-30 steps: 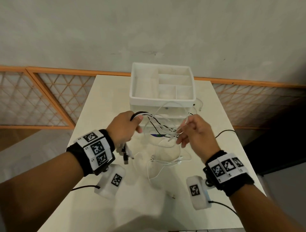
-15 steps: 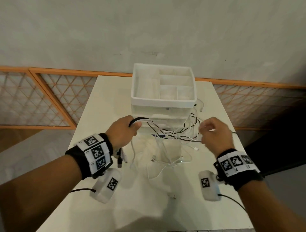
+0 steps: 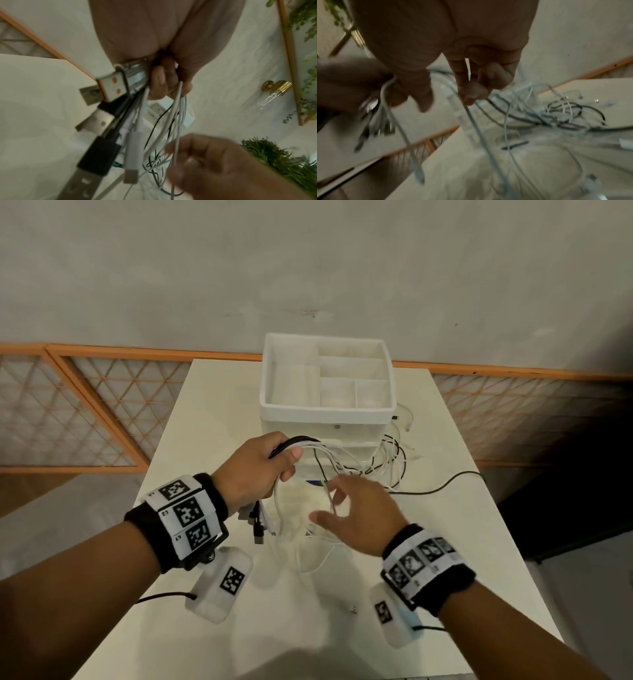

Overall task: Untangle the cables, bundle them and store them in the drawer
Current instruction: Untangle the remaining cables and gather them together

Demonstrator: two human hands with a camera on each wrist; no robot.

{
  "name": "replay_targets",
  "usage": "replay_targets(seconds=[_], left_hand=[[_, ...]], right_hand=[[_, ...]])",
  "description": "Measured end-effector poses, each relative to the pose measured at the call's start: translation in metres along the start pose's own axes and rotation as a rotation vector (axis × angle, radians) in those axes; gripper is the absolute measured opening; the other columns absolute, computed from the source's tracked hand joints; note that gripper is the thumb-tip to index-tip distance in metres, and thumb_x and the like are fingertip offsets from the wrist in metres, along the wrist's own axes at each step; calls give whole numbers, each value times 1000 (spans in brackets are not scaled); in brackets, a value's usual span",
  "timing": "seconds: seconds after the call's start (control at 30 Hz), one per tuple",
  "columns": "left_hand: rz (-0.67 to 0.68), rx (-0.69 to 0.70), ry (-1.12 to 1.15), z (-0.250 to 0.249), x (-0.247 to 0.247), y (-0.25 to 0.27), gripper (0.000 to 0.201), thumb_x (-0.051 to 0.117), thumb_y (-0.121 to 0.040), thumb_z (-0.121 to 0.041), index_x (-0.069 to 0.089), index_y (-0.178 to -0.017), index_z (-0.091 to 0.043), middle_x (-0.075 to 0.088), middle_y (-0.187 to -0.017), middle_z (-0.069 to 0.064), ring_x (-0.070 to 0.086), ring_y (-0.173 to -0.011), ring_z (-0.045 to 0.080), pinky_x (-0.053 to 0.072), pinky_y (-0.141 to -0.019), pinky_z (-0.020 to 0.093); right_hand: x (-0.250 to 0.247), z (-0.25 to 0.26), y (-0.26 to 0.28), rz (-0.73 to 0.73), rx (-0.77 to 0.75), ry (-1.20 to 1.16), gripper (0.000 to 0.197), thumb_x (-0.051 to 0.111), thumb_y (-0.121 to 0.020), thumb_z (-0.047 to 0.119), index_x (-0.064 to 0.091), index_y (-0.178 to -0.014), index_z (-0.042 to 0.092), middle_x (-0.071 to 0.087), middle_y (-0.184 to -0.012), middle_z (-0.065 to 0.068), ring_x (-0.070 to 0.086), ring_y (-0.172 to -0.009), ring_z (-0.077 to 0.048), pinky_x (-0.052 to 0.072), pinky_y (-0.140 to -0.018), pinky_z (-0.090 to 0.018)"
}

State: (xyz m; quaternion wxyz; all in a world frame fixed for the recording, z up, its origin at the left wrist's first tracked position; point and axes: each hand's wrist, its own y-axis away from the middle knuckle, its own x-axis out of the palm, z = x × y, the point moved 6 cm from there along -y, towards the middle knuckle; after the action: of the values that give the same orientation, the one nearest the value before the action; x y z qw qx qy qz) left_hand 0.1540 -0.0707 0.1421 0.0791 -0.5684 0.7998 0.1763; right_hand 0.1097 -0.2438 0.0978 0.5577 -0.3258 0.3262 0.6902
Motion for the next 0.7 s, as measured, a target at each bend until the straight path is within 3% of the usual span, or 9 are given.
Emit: replay_targets(seconds=[0.07, 0.17, 0.23, 0.37, 0.43, 0.5, 0.57, 0.63, 0.7], left_hand=[[-1, 28, 27, -8, -3, 0, 27, 54, -100, -27, 56, -98, 0, 50, -57, -5, 28, -42, 13, 27, -42, 22], [-23, 88, -47, -13, -19, 3, 22, 63, -95, -31, 64, -93, -9, 49, -55, -9, 35, -44, 12, 31, -43, 21], [-25, 106, -174, -9, -27, 6, 17, 69, -90, -30, 64, -84, -16, 49, -50, -15, 39, -43, 5, 34, -45, 15], [-45, 33, -371, 11, -33, 5, 28, 63, -93, -37, 61, -78, -14, 47, -46, -13, 40, -41, 3, 33, -48, 18], [-44, -27, -471, 21, -34, 2, 34, 57, -96, -40, 64, -83, -9, 48, -53, -9, 42, -46, 7, 34, -52, 24], [-5, -77, -577, 29, -31, 1, 34, 51, -99, -40, 63, -86, -12, 53, -63, -3, 47, -54, 12, 35, -55, 26], [23, -107, -658, 36, -28, 1, 34, 46, -101, -40, 56, -81, -14, 53, -68, -1, 47, -59, 13, 33, -56, 27], [23, -134, -669, 43, -29, 1, 35, 43, -102, -40, 48, -77, -16, 51, -68, 0, 45, -60, 14, 32, -56, 28], [12, -139, -640, 46, -30, 2, 36, 43, -102, -41, 45, -75, -16, 50, -67, 0, 45, -60, 15, 32, -56, 29]], right_hand=[[16, -21, -2, 121, 105, 125, 13, 64, -86, 43, 64, -85, 30, 61, -86, 9, 61, -87, -15, 51, -80, -32], [-1, -70, -5, 187, 313, 256, 24, 61, -88, 44, 75, -93, 25, 70, -106, -1, 65, -105, -26, 52, -90, -34], [-36, -100, -10, 65, 460, 290, 33, 60, -88, 49, 76, -101, 23, 72, -109, -6, 65, -106, -31, 53, -92, -36], [-99, -135, -22, -212, 620, 51, 44, 60, -81, 66, 67, -87, 22, 74, -81, -6, 73, -82, -27, 59, -83, -42], [-119, -134, -30, -336, 572, -104, 53, 57, -72, 77, 64, -87, 26, 74, -88, 0, 73, -84, -23, 57, -87, -44], [-134, -116, -39, -407, 420, -146, 53, 58, -77, 74, 62, -106, 29, 68, -105, 5, 65, -99, -18, 50, -96, -40], [-148, -92, -48, -471, 267, -216, 52, 62, -80, 68, 58, -117, 32, 60, -122, 7, 61, -106, -15, 48, -91, -33], [-159, -73, -54, -523, 147, -290, 47, 68, -80, 61, 56, -116, 32, 50, -134, 11, 62, -107, -17, 46, -81, -24], [-166, -62, -57, -570, 50, -365, 44, 73, -80, 53, 57, -111, 26, 42, -140, 18, 61, -109, -18, 46, -82, -21]])
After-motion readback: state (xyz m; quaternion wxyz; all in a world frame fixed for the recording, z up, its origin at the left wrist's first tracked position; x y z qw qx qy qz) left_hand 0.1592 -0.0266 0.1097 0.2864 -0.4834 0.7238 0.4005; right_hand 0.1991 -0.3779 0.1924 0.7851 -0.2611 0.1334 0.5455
